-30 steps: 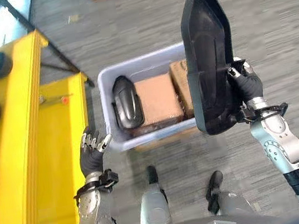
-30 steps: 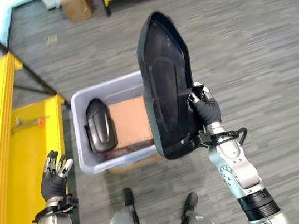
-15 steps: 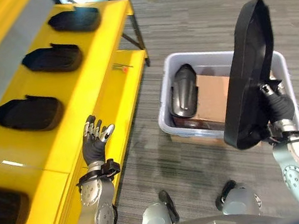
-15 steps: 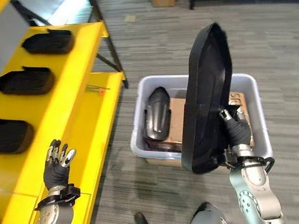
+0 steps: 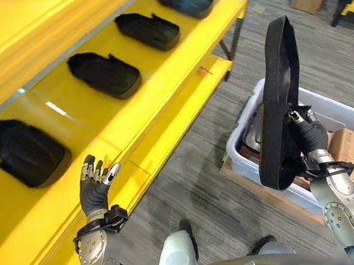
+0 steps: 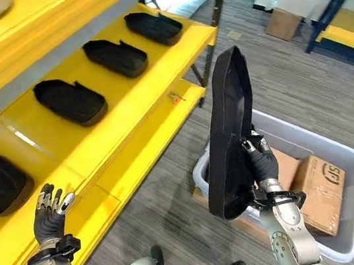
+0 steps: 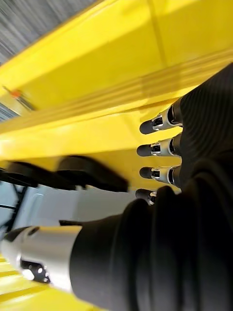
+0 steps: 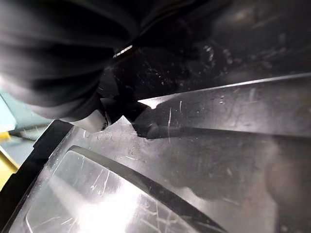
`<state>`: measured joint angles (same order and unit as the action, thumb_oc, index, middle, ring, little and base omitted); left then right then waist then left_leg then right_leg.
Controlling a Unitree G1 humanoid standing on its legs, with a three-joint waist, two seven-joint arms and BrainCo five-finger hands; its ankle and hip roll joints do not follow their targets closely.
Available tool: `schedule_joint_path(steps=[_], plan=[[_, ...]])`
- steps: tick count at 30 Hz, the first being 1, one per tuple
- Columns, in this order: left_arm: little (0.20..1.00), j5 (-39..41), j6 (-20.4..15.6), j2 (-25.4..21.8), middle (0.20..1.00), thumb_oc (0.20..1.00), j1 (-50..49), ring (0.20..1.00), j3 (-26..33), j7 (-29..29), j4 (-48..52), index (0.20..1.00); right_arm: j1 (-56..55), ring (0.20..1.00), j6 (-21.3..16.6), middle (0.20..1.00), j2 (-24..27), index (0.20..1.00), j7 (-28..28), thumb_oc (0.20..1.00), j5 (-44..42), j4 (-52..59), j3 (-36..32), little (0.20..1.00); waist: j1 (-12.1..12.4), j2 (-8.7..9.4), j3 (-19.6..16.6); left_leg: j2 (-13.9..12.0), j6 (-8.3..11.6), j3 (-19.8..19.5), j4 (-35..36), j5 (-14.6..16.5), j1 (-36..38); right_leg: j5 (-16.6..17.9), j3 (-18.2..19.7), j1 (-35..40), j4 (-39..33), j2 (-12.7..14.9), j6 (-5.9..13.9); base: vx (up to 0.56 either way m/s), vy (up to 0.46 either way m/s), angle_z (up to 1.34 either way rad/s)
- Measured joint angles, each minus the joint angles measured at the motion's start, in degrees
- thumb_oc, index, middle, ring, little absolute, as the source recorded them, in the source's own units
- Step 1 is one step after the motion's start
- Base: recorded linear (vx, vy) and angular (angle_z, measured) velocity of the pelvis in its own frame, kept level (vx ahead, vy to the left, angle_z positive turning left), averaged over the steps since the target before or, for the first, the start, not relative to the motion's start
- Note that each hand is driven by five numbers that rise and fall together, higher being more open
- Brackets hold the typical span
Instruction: Move parts from the plastic box to the shelf.
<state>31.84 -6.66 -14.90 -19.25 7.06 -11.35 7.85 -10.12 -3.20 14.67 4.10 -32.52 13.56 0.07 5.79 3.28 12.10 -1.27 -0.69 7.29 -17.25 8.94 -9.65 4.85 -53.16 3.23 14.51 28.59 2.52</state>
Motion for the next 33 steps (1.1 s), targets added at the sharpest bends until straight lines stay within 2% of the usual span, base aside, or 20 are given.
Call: schedule_joint_path(steps=[2,5,6,7,8,9,10,12,13,14,15,16,21,27,29,30,31,32,33], plan=[[1.0,-0.02,0.02,-0.48,1.0,1.0,-0.08,1.0,0.3,-0.07,-0.02,1.0,0.06,0.2,0.02,0.2,-1.23,0.2,-0.09,0.2,-0.01,0.0,0.14,0.2,-0.08,-0.13,0.14,1.33,-0.68,-1.08,0.29,0.25,-0.69,1.38,0.02,0.24,-0.14,1.24,0.58,-0.01,0.209,0.33],[1.0,-2.11,0.14,-2.07,1.0,1.0,0.13,1.0,0.34,-0.11,0.09,1.0,-0.82,0.2,0.49,0.2,-1.26,0.2,-0.08,0.2,0.07,0.0,0.43,0.2,-0.46,-1.36,0.87,2.38,-2.0,-2.36,1.4,-0.63,-0.95,6.56,1.28,0.0,0.51,2.18,0.32,-0.03,0.123,0.3],[1.0,-2.16,0.12,-2.39,1.0,1.0,0.32,1.0,0.58,-0.12,0.1,1.0,-0.95,0.2,0.52,0.2,-1.32,0.2,-0.06,0.2,0.07,0.0,0.59,0.2,-0.54,-1.41,0.95,2.6,-2.66,-2.53,1.89,-1.2,-0.8,7.34,2.62,-0.62,0.92,2.21,0.25,-0.03,0.156,0.21],[1.0,-2.21,0.12,-2.48,1.0,1.0,0.85,1.0,1.47,-0.31,-0.07,1.0,-0.67,0.2,0.59,0.2,-1.28,0.2,-0.23,0.2,0.1,0.0,1.05,0.2,-1.83,-2.55,1.68,2.47,-3.38,-4.11,3.54,-2.45,-0.44,6.44,12.79,-3.97,3.73,0.85,1.02,-0.08,0.083,0.26],[1.0,-2.22,0.07,-2.46,1.0,1.0,1.44,1.0,1.5,-0.32,-0.06,1.0,-0.72,0.2,0.58,0.2,-1.19,0.2,-0.39,0.2,0.08,0.14,1.05,0.2,-2.94,-2.79,1.82,2.23,-4.23,-4.7,4.82,-3.31,-0.17,3.13,17.8,-5.11,3.74,-1.08,3.22,-0.07,0.078,0.28],[1.0,-2.22,-0.22,-2.61,1.0,1.0,2.56,1.0,1.57,-0.35,-0.14,1.0,-0.32,0.2,0.67,0.2,-1.14,0.2,-0.63,0.2,0.02,-0.02,1.19,0.2,-3.28,-3.34,2.43,1.44,-3.88,-4.63,7.59,-6.2,0.8,-1.43,27.99,-7.31,4.02,-6.21,5.43,-0.04,-0.015,0.18],[1.0,-2.22,-0.27,-2.89,1.0,1.0,3.7,1.0,1.11,-0.26,-0.03,1.0,-0.38,0.2,0.7,0.2,-1.06,0.2,-0.8,0.2,-0.08,-0.02,1.12,0.2,-3.37,-3.18,2.47,1.07,-3.66,-4.83,9.72,-7.15,1.64,-3.74,31.58,-8.79,4.81,-9.7,4.81,0.02,-0.027,0.04],[1.0,-2.2,-0.29,-3.45,1.0,1.0,4.42,1.0,0.34,-0.21,-0.03,1.0,-0.46,0.2,0.75,0.2,-1.12,0.2,-1.38,0.2,-0.15,-0.03,1.16,0.2,-3.4,-2.62,2.39,1.3,-3.47,-5.09,10.98,-7.57,2.98,-4.91,34.71,-8.54,2.67,-14.01,4.07,0.02,-0.073,0.0],[1.0,-2.18,-0.37,-2.66,1.0,1.0,3.79,1.0,-0.05,-0.04,-0.04,1.0,-0.48,0.2,0.75,0.2,-0.99,0.2,-1.93,0.2,-0.37,-0.14,1.21,0.2,-3.45,-2.7,1.94,1.17,-2.95,-6.01,12.03,-8.0,3.95,-7.0,37.96,-7.36,-1.03,-18.73,3.07,-0.02,-0.141,0.23],[1.0,-2.15,-0.33,-2.73,1.0,1.0,3.15,1.0,-0.22,0.0,0.21,1.0,-0.81,0.2,0.69,0.2,-1.03,0.2,-1.98,0.2,-0.61,-0.15,1.29,0.2,-4.9,-2.5,1.25,0.81,-2.66,-6.75,12.73,-8.2,3.49,-7.6,43.31,-5.95,-5.75,-22.18,2.97,-0.05,-0.112,0.32],[1.0,-2.17,-0.36,-2.77,1.0,1.0,2.09,1.0,-0.2,0.2,0.72,1.0,-0.97,0.2,0.65,0.2,-0.67,0.2,-2.01,0.2,-1.01,-0.05,1.65,0.2,-4.85,-1.1,0.48,1.95,-1.53,-7.1,13.84,-9.09,3.48,-8.17,43.0,-5.27,-9.19,-22.58,1.52,-0.06,-0.149,0.37],[1.0,-2.15,-0.16,-2.29,1.0,1.0,1.06,1.0,-0.26,0.22,0.88,1.0,-0.74,0.2,0.64,0.2,-0.35,0.2,-2.08,0.2,-1.51,-0.08,1.84,0.2,-5.01,-0.41,-0.07,2.02,-1.01,-6.79,14.42,-9.67,3.08,-7.06,42.96,-3.11,-14.15,-22.81,0.89,-0.03,-0.071,0.16],[1.0,-2.08,0.01,-0.55,1.0,1.0,-0.97,1.0,-0.28,0.35,2.07,1.0,-0.84,0.2,0.67,0.2,0.17,0.2,-2.22,0.2,-2.8,0.01,2.05,0.2,-4.74,-1.04,-0.57,0.52,0.96,-8.25,15.89,-11.23,3.09,-5.15,40.81,-0.93,-18.78,-25.15,-0.46,-0.05,-0.103,0.18],[1.0,-1.97,0.01,0.88,1.0,1.0,-0.43,1.0,-1.42,1.04,2.14,1.0,-1.63,0.2,0.7,0.2,0.66,0.2,-2.38,0.2,-2.92,0.09,1.79,0.2,-5.07,-2.89,-1.24,1.2,1.77,-11.64,17.82,-13.1,2.76,-5.3,37.35,0.48,-19.75,-25.73,-0.69,-0.11,-0.036,0.37],[1.0,-1.97,0.09,0.97,1.0,1.0,2.02,1.0,-3.82,1.56,1.81,1.0,-2.23,0.2,0.57,0.2,2.66,0.2,-2.25,0.2,-2.91,0.23,0.49,0.2,-5.68,-4.83,-0.24,2.36,2.7,-12.74,17.92,-15.42,1.83,-5.64,33.47,1.21,-18.65,-25.2,-0.96,-0.2,0.084,1.02],[1.0,-1.96,0.09,0.59,1.0,1.0,2.71,1.0,-4.92,1.65,2.81,1.0,-2.62,0.2,0.55,0.2,3.7,0.2,-2.1,0.2,-2.9,0.67,-0.15,0.2,-7.02,-5.5,-0.09,1.26,3.29,-9.26,19.19,-14.23,1.45,-6.27,31.79,1.23,-18.29,-24.12,-1.37,-0.12,0.124,0.93],[1.0,-1.96,-0.17,0.13,1.0,1.0,3.05,1.0,-4.59,2.28,2.75,1.0,-1.92,0.2,0.54,0.2,3.28,0.2,-2.03,0.2,-2.82,0.24,0.05,0.2,-6.67,-3.86,0.74,0.15,1.59,-3.3,16.11,-12.21,0.87,-6.15,31.36,0.16,-17.69,-22.17,-1.87,-0.06,0.083,0.54],[1.0,-1.97,-0.22,-0.57,1.0,1.0,2.86,1.0,-3.99,2.25,2.64,1.0,-1.4,0.2,0.59,0.2,2.71,0.2,-1.76,0.2,-2.84,0.25,0.69,0.2,-6.21,-3.03,0.92,-1.33,2.01,-1.85,10.93,-10.53,-0.15,-6.0,31.98,-0.17,-17.27,-20.98,-2.01,-0.03,0.142,0.06],[1.0,-1.95,-0.17,-1.22,1.0,1.0,2.47,1.0,-3.9,2.26,1.98,1.0,-0.71,0.2,0.51,0.2,2.36,0.2,-1.79,0.2,-2.88,0.93,0.63,0.2,-6.39,-2.1,1.38,-3.82,3.96,-2.34,5.73,-8.87,-0.37,-5.78,32.02,-0.16,-17.1,-19.99,-1.72,-0.04,0.213,0.01]])
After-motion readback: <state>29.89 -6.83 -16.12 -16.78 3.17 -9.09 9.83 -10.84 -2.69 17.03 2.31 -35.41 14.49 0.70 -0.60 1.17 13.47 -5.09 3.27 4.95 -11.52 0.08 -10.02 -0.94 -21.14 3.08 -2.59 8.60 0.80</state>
